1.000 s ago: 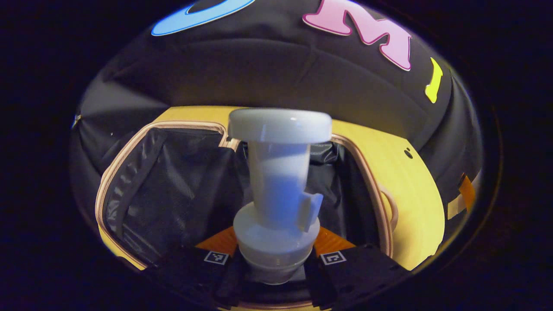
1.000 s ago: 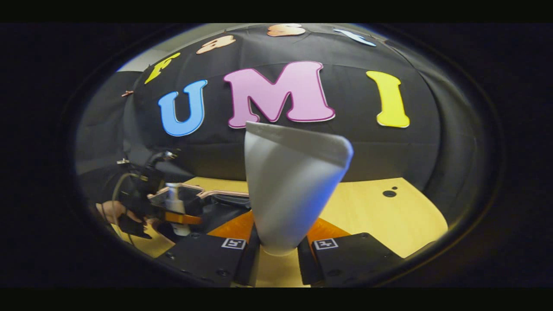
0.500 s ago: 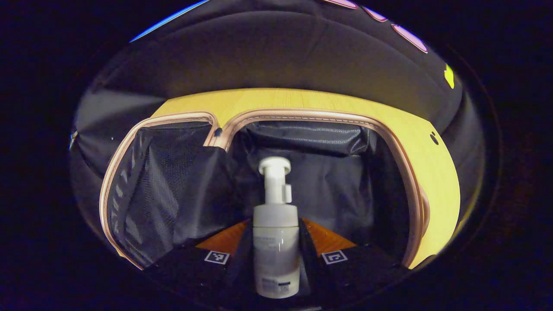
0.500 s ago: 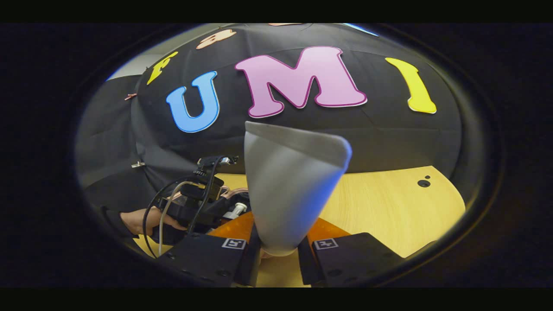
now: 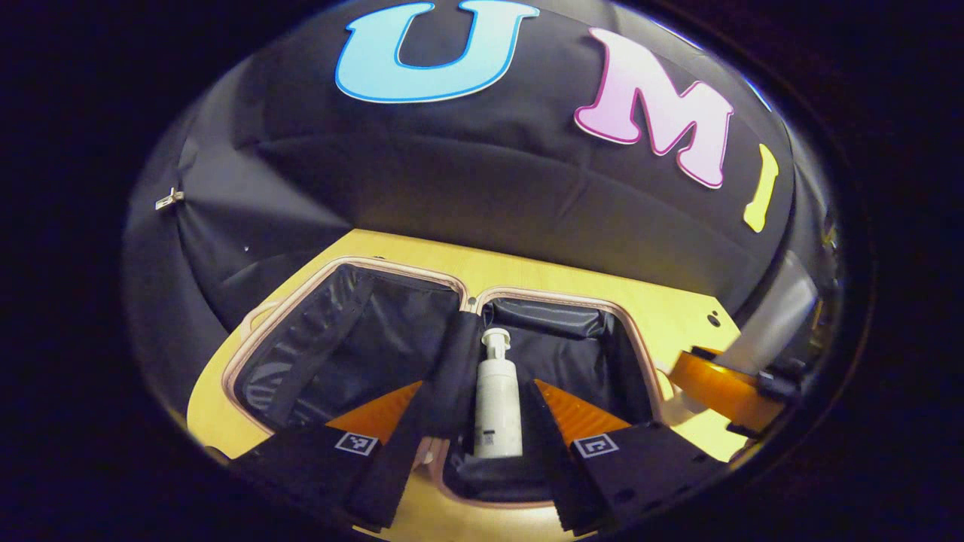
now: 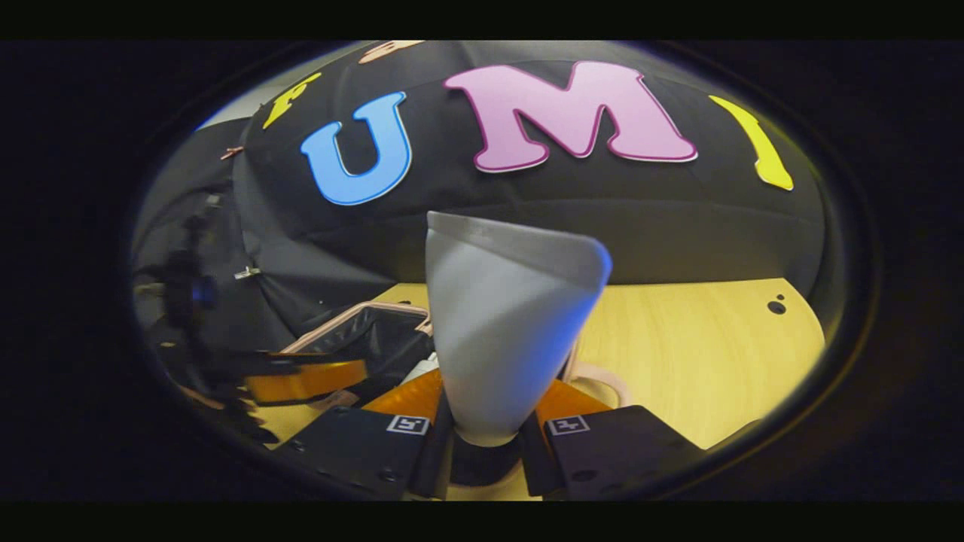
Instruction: First open the suitcase, pack the skin care products into it, and then close the suitcase.
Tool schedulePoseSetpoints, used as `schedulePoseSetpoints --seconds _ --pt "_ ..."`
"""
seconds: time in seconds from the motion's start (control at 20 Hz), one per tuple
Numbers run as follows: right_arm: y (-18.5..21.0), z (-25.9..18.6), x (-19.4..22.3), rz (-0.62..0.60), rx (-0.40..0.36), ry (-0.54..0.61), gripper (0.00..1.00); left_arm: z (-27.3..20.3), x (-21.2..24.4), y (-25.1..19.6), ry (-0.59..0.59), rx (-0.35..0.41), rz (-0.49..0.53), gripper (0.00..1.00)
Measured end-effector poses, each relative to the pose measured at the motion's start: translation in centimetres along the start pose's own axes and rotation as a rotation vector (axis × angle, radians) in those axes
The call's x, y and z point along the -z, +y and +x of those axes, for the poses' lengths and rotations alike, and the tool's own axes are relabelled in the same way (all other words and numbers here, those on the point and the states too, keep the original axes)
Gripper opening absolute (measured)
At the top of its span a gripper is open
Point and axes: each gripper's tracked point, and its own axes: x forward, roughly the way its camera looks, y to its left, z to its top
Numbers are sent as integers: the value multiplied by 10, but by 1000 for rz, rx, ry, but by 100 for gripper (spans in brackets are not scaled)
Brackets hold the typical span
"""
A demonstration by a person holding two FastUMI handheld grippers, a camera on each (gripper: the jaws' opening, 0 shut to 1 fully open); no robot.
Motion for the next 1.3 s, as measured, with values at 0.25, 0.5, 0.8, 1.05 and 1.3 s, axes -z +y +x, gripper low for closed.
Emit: schedulePoseSetpoints --seconds 0.25,0.5,0.8,1.05,1.3 --pt "7 40 58 76 80 184 42 -82 16 34 -13 29 -139 79" --pt "3 57 99 91 166 305 41 -136 23 44 -22 63 -206 80" --pt "5 62 95 136 212 293 47 -142 25 68 -41 -3 -155 80" --pt "10 47 81 64 200 244 64 -123 16 121 -73 -116 -130 80" --pt "23 6 56 20 130 173 98 -92 -16 205 -128 -221 -92 96"
